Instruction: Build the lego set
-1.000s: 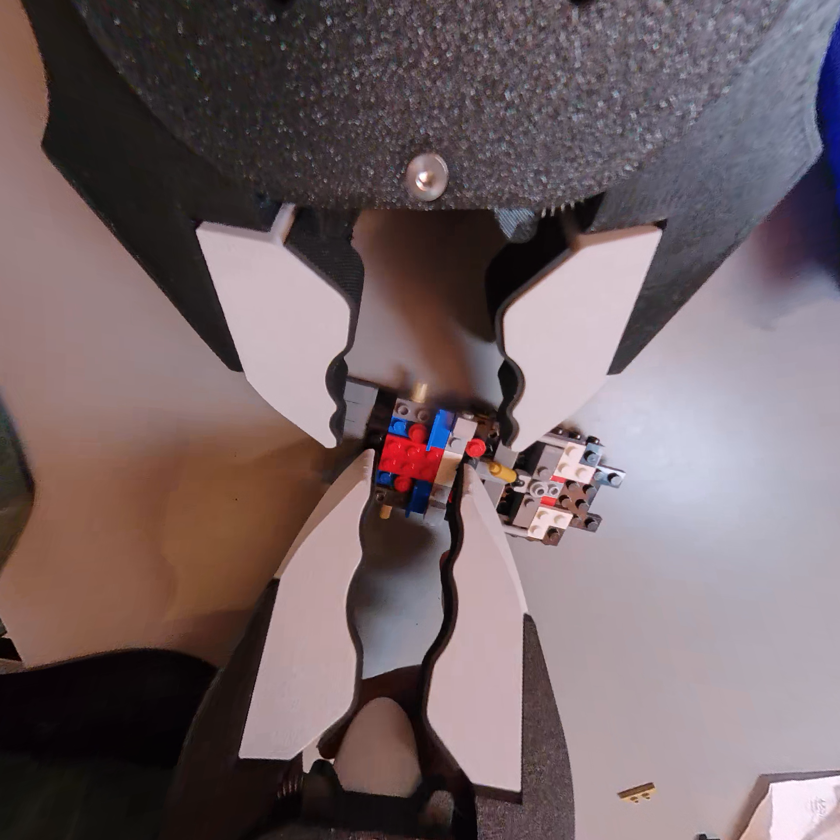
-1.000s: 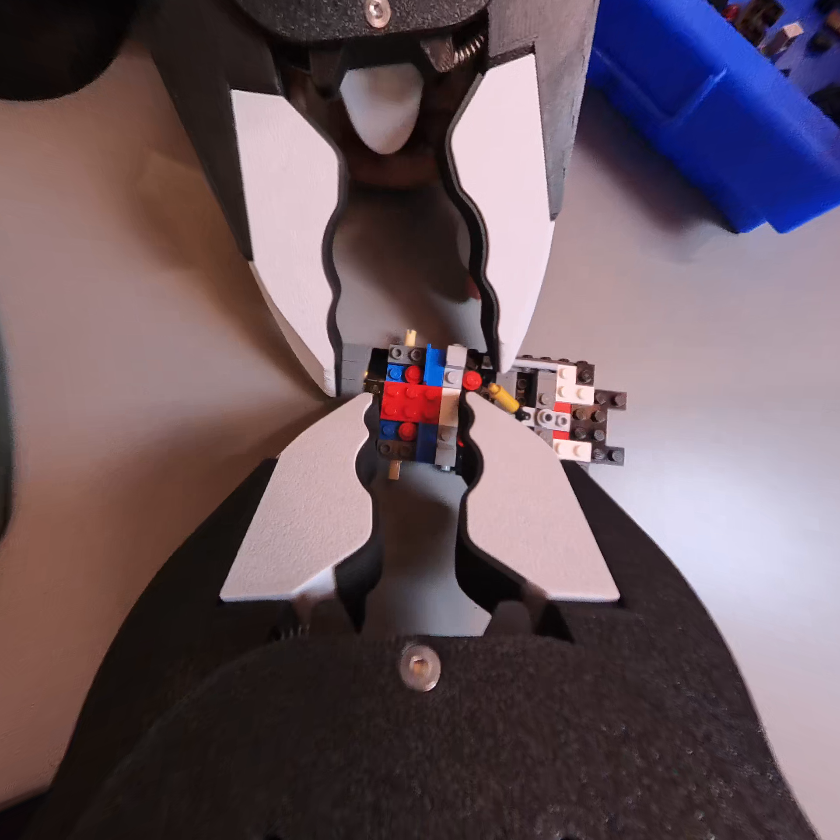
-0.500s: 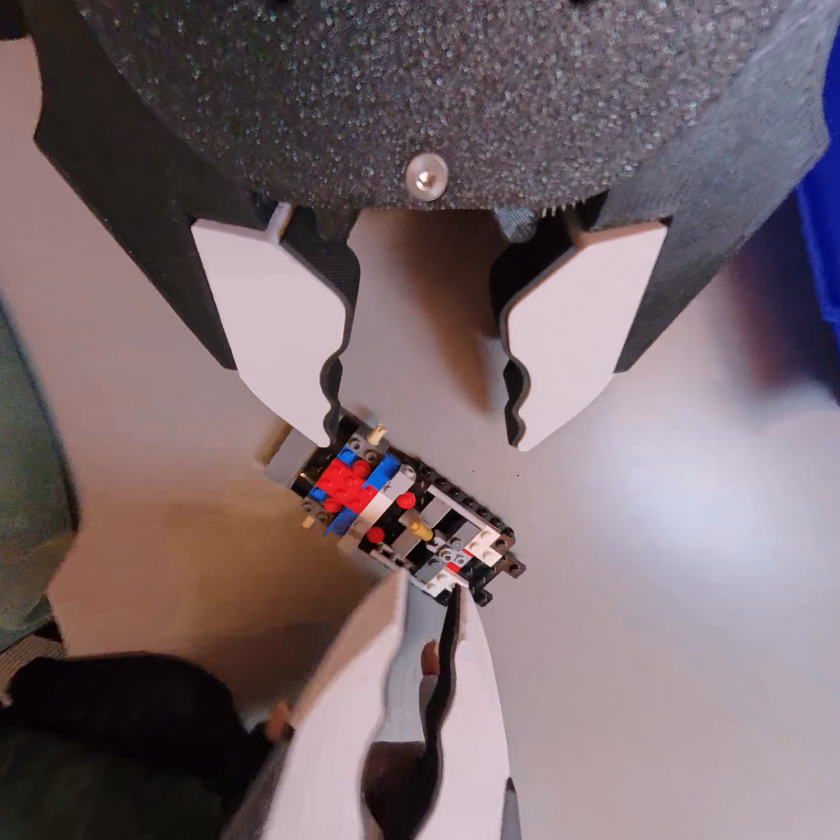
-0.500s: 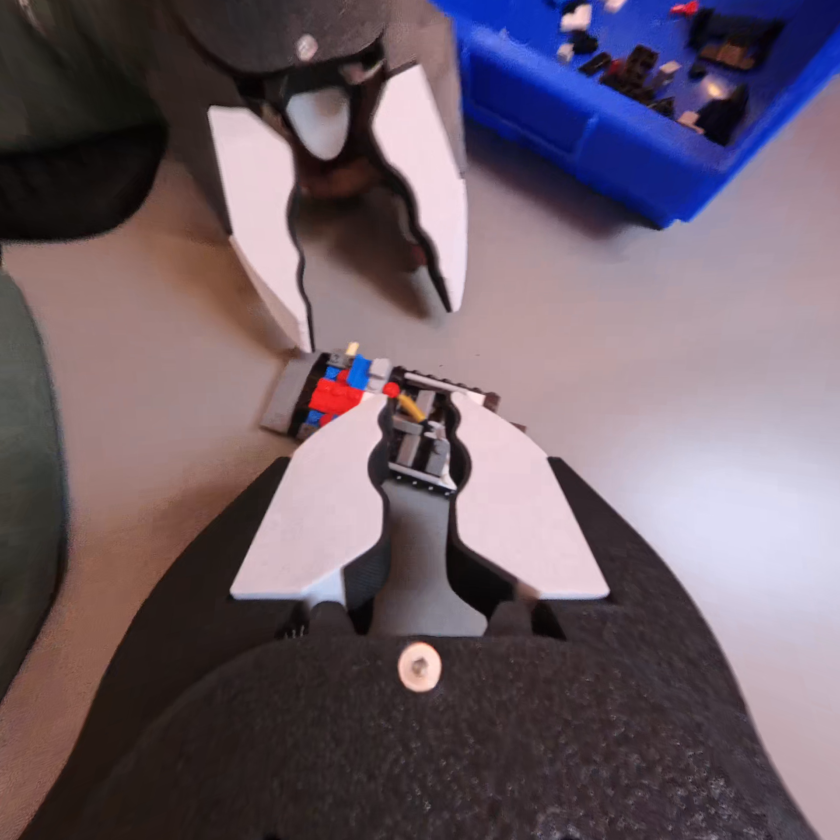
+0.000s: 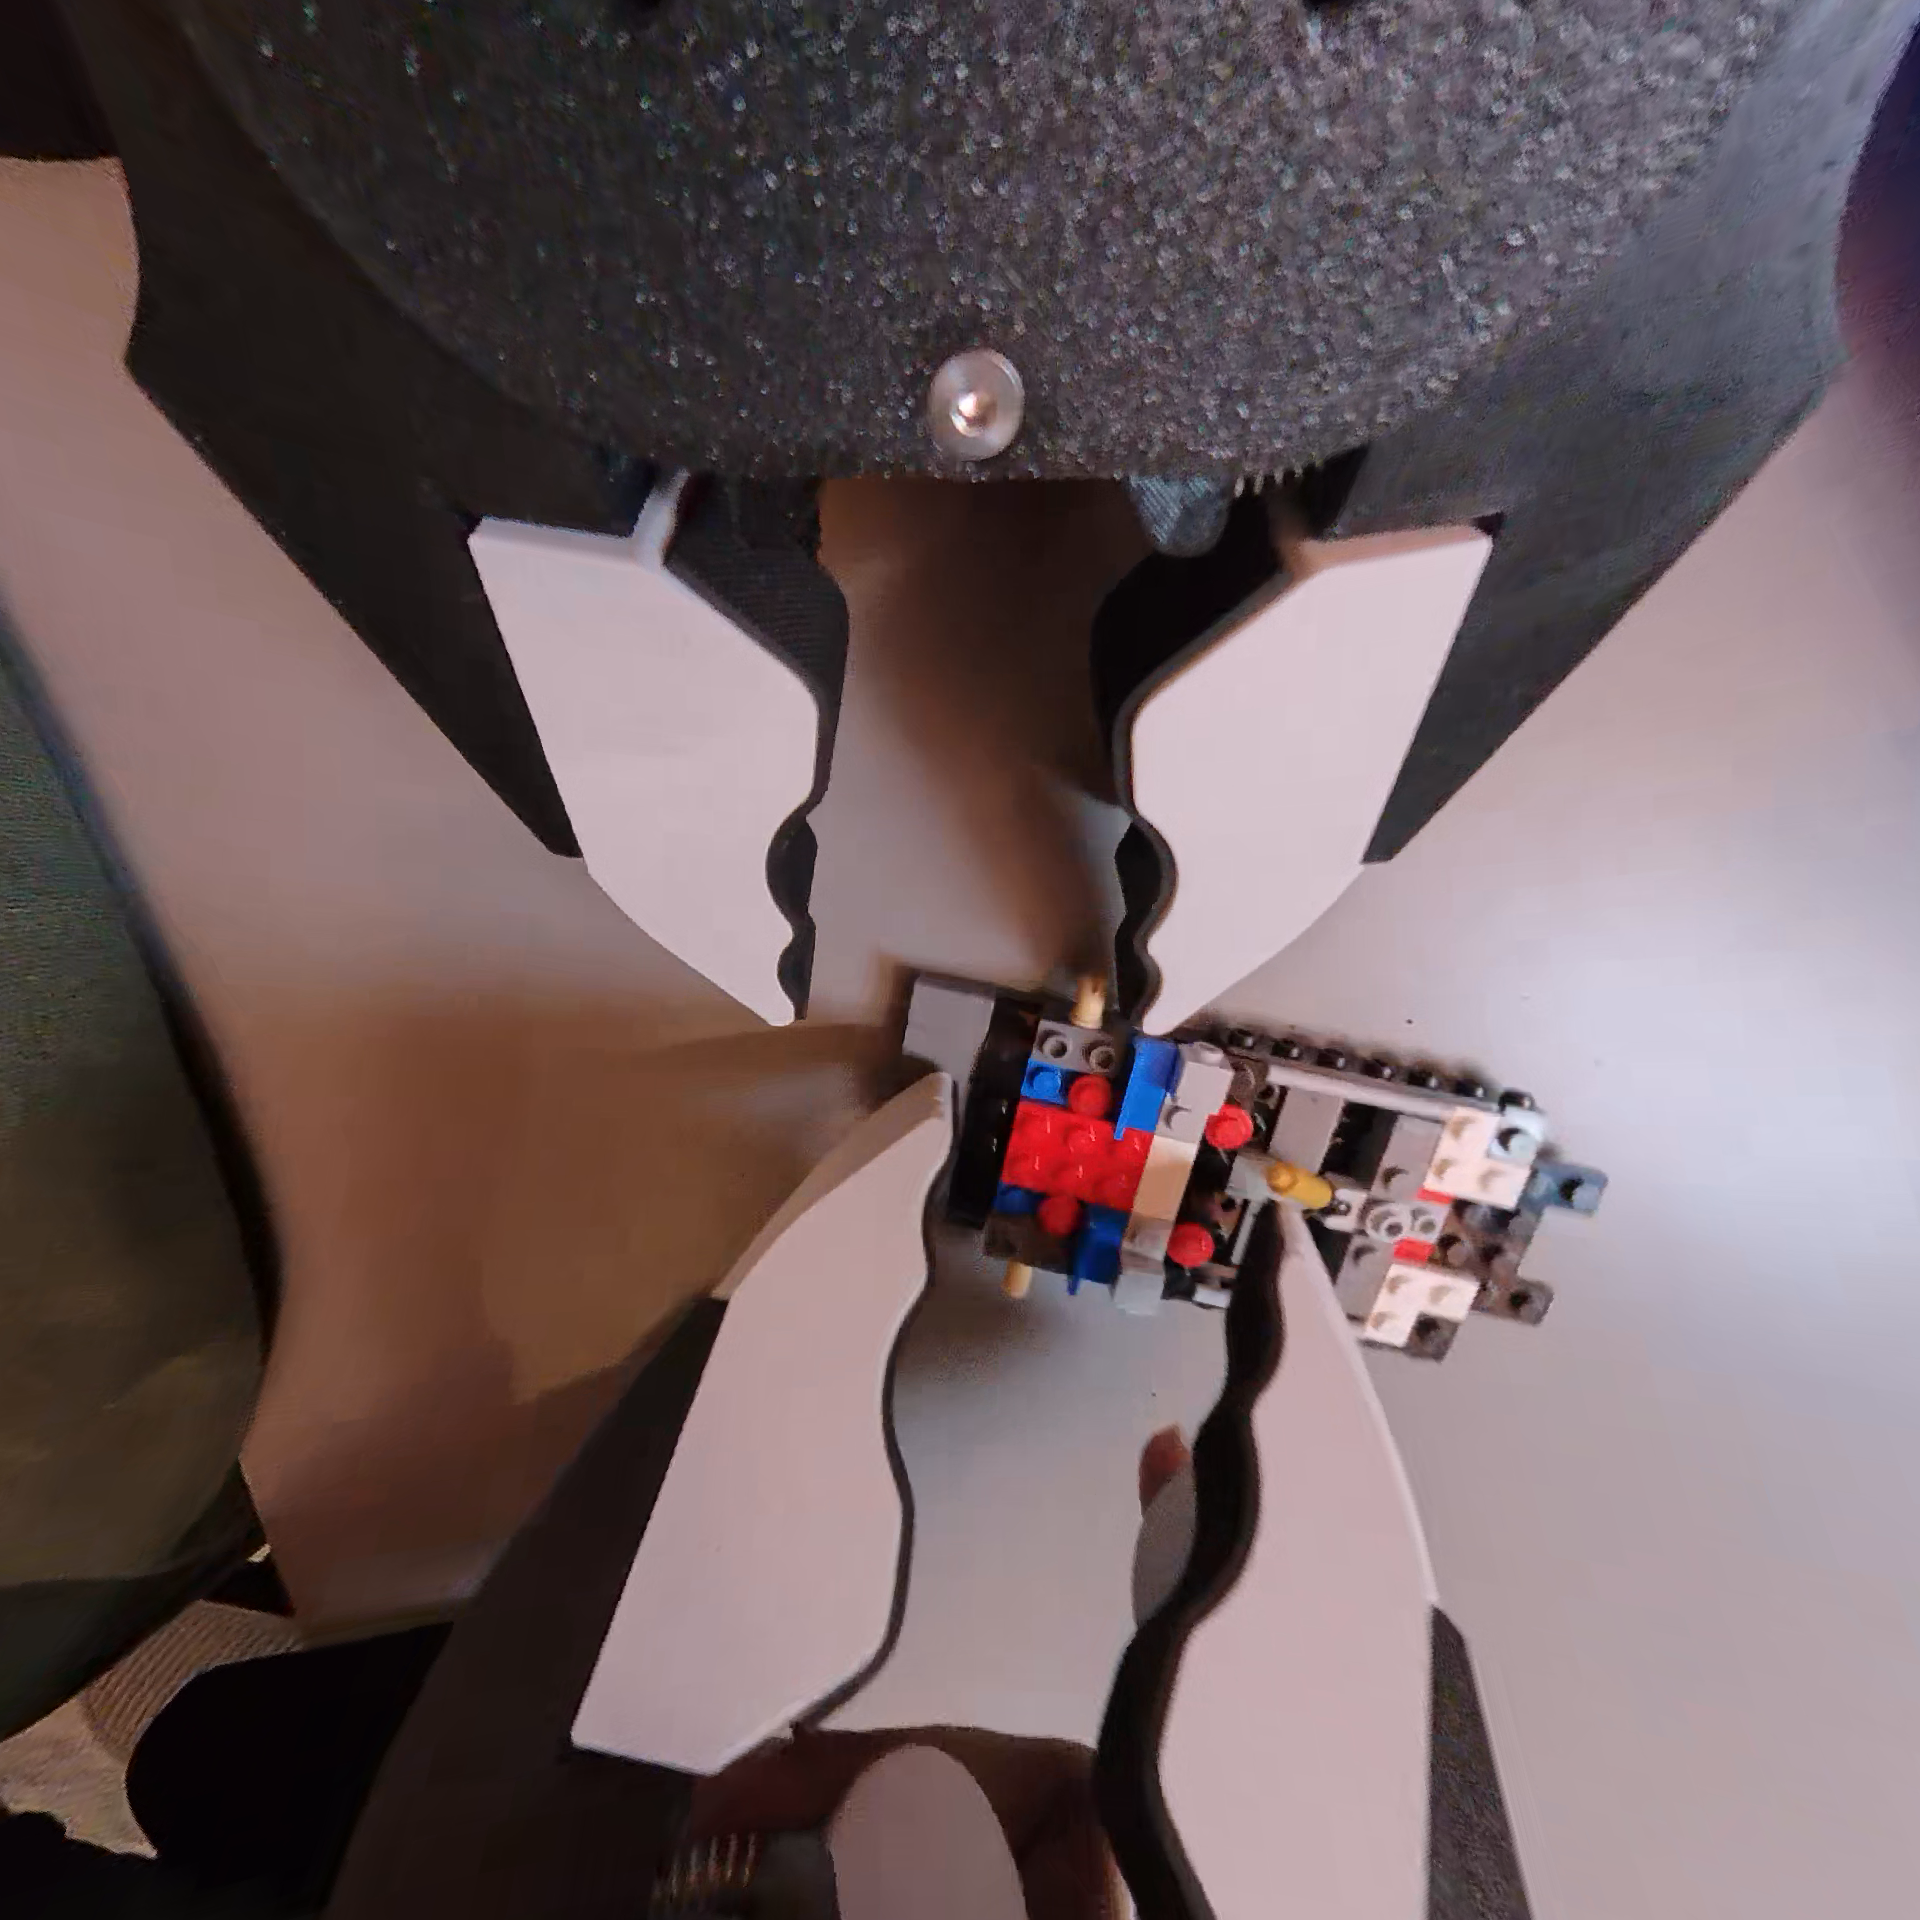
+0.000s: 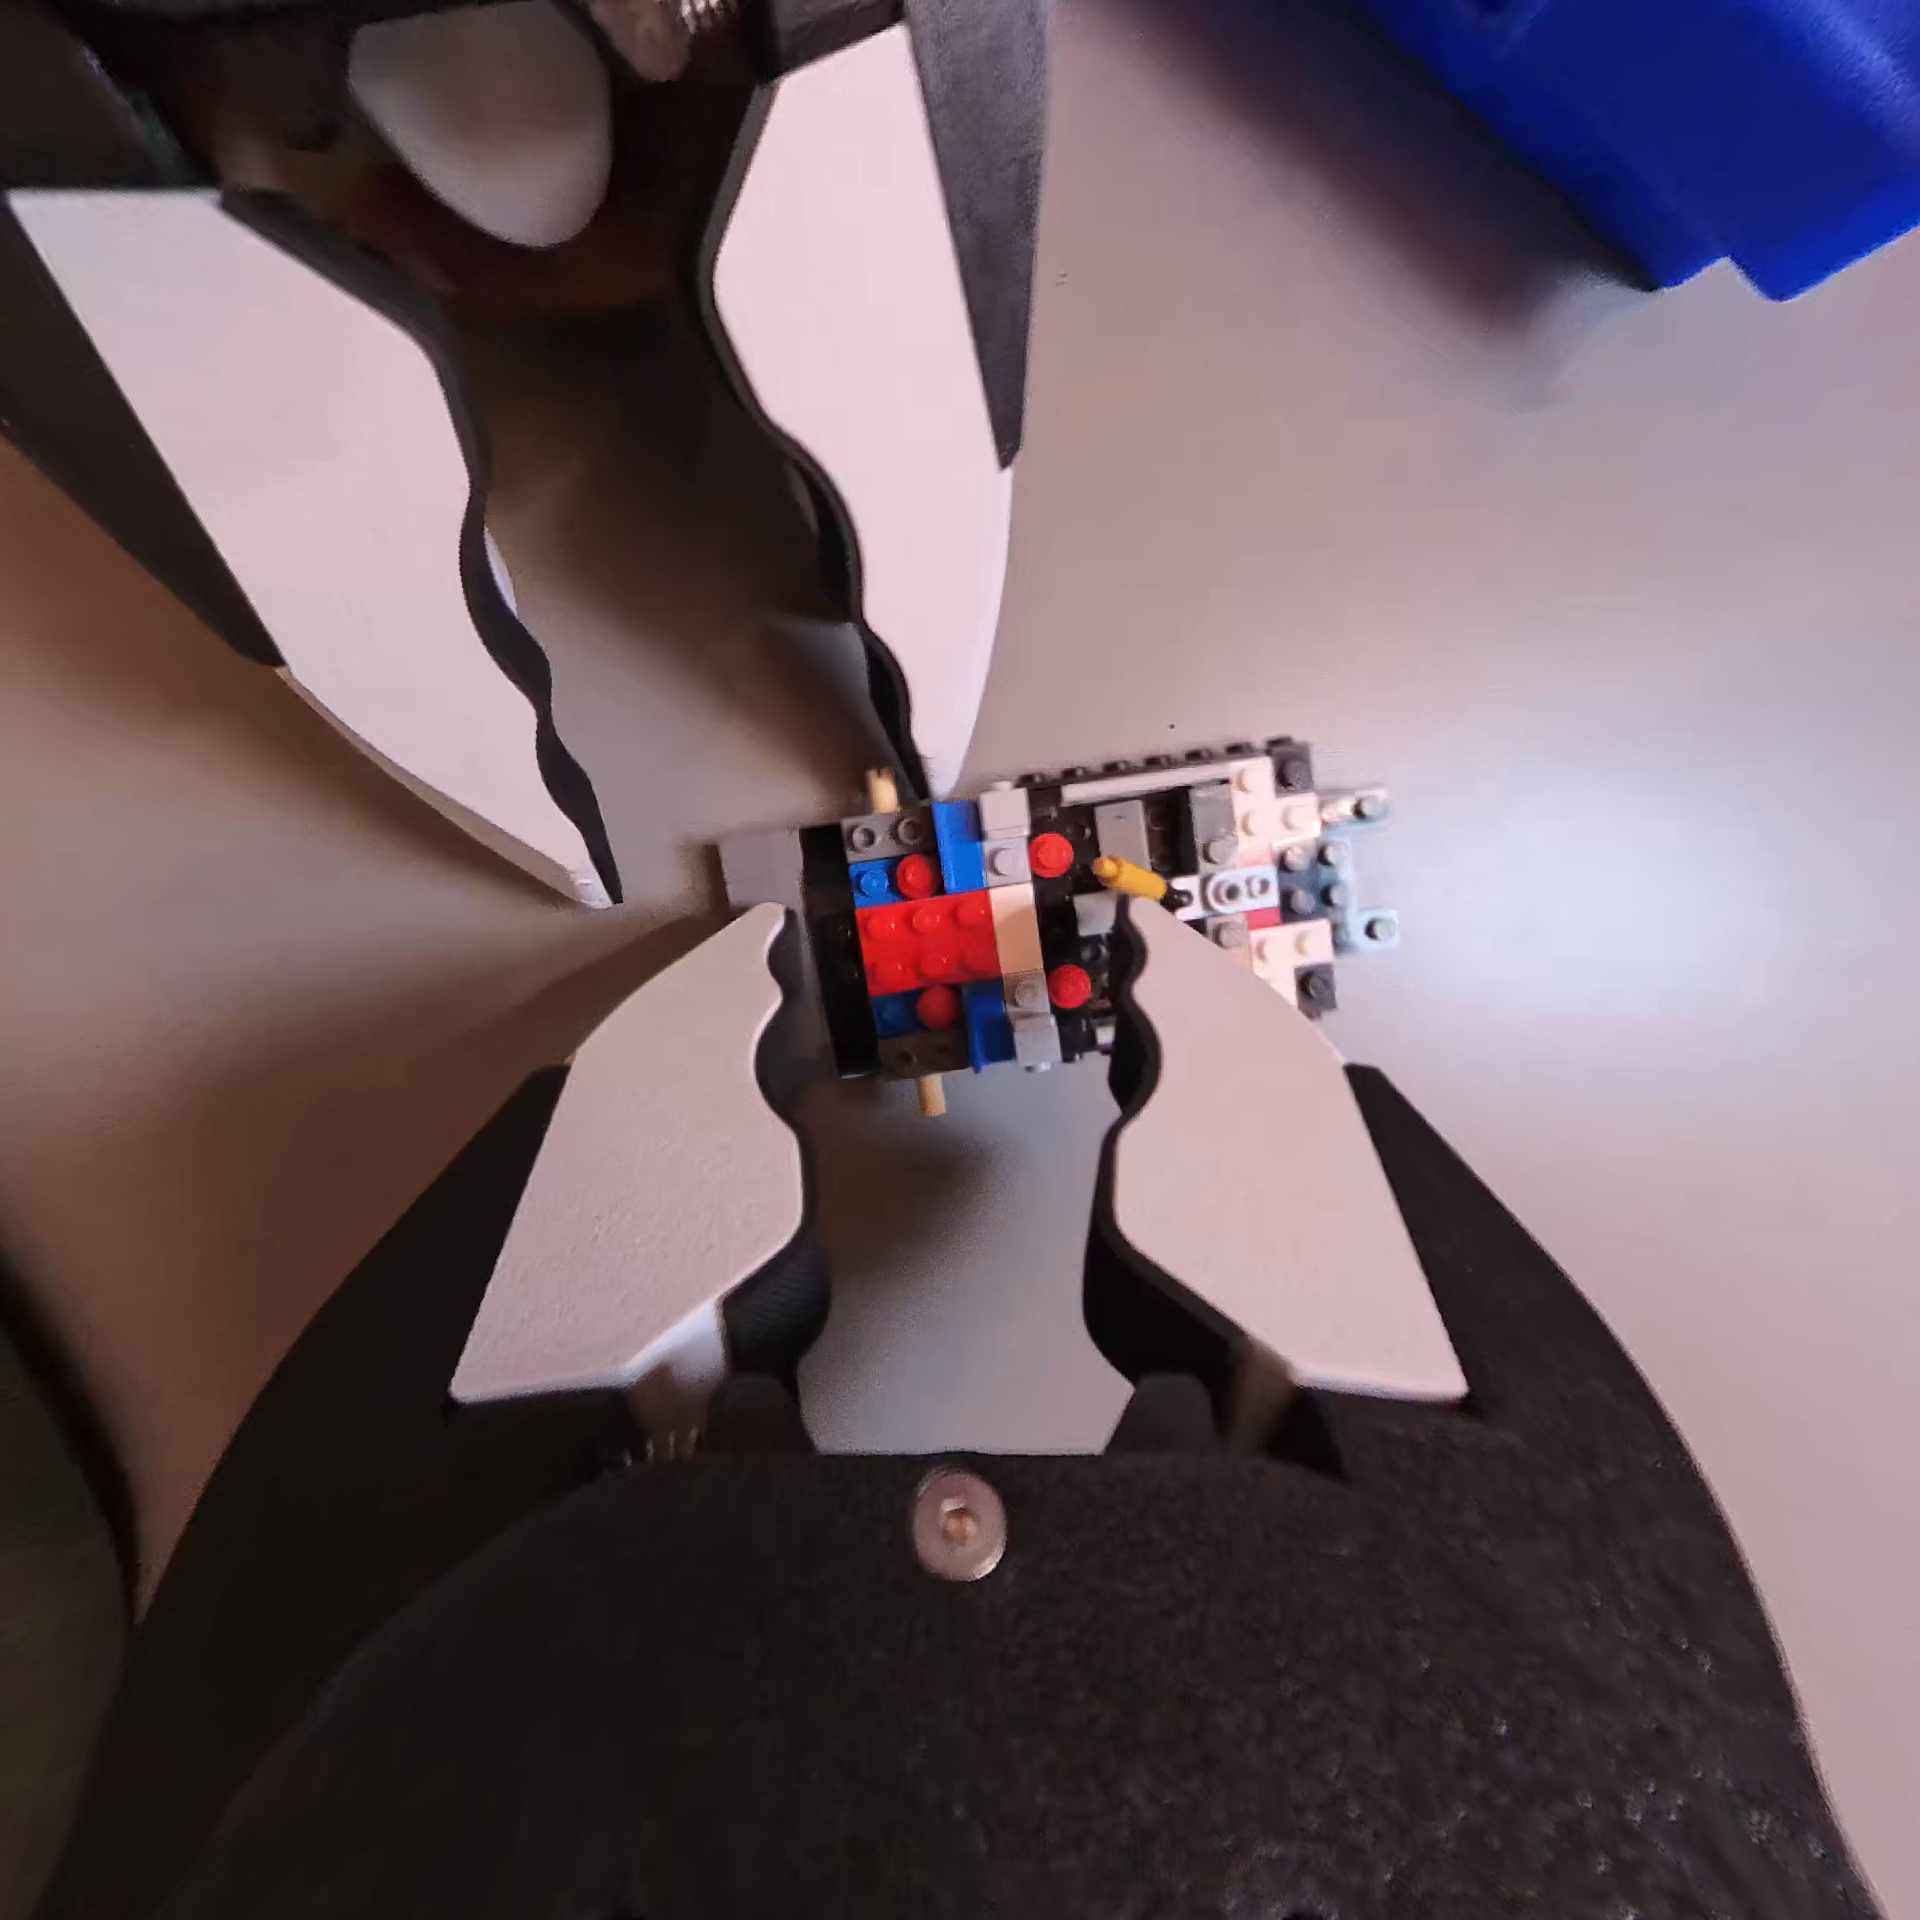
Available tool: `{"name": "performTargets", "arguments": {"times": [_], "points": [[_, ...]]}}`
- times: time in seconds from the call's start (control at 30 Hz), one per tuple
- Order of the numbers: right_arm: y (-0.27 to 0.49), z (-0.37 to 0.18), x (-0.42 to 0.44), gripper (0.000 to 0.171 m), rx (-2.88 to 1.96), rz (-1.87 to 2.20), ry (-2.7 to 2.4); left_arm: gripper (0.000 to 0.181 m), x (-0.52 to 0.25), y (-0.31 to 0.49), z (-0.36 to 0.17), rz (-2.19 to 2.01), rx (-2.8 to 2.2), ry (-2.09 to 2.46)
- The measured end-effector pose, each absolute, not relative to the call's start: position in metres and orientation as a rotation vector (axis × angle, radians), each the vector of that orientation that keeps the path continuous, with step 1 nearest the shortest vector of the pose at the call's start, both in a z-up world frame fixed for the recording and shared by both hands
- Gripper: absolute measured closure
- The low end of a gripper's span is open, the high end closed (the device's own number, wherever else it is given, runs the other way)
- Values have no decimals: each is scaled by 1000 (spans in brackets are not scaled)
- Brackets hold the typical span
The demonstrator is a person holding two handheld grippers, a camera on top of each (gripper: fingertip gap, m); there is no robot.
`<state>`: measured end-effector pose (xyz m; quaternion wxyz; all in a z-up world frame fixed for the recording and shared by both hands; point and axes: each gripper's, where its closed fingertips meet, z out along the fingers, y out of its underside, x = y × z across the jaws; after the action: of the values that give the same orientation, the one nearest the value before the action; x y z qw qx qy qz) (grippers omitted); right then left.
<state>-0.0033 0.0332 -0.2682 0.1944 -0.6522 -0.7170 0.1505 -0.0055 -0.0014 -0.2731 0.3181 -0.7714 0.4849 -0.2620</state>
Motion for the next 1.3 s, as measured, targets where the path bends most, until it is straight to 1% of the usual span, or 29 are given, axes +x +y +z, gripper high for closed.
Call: {"name": "performTargets", "arguments": {"times": [0.07, 0.13, 0.23, 0.3, 0.4, 0.43, 0.63, 0.77, 0.83, 0.9, 0.97, 1.03, 1.1, 1.17, 1.2, 1.3], "points": [[36, -265, -2, 114, -1848, 441, -1997, 126, -6, -1, -273, -686, -2025, 1280], [36, -274, 2, 108, -1882, 444, -2031, 128, -6, -1, -273, -691, -2022, 1277], [30, -276, -3, 109, -1909, 611, -2025, 130, -6, 0, -273, -694, -2021, 1275], [33, -276, -3, 116, -1892, 641, -2041, 130, -6, 0, -273, -695, -2019, 1273], [34, -274, -4, 119, -1898, 742, -2016, 129, -7, 1, -272, -685, -2008, 1277], [36, -273, -5, 126, -1909, 788, -1986, 128, -9, 2, -272, -673, -2007, 1276], [46, -249, -9, 127, -1991, 1324, -1694, 127, -17, 13, -259, -671, -1968, 1185], [59, -208, -17, 127, -1876, 1814, -1332, 124, -17, 32, -240, -610, -1888, 1065], [71, -181, -17, 127, -1755, 1964, -1144, 122, -13, 40, -220, -614, -1828, 966], [81, -163, -16, 127, -1646, 1954, -1039, 121, -7, 46, -194, -651, -1754, 835], [85, -155, -17, 127, -1572, 1834, -1036, 121, -3, 52, -169, -716, -1705, 665], [85, -154, -20, 127, -1526, 1663, -1068, 126, -6, 58, -156, -738, -1680, 526], [84, -154, -24, 127, -1487, 1532, -1091, 135, -8, 60, -151, -734, -1666, 478], [80, -154, -26, 127, -1456, 1453, -1111, 149, -13, 62, -152, -679, -1664, 477], [80, -154, -26, 127, -1440, 1426, -1114, 153, -14, 62, -154, -657, -1666, 493], [79, -154, -23, 127, -1403, 1379, -1148, 155, -11, 60, -157, -674, -1685, 521]]}}
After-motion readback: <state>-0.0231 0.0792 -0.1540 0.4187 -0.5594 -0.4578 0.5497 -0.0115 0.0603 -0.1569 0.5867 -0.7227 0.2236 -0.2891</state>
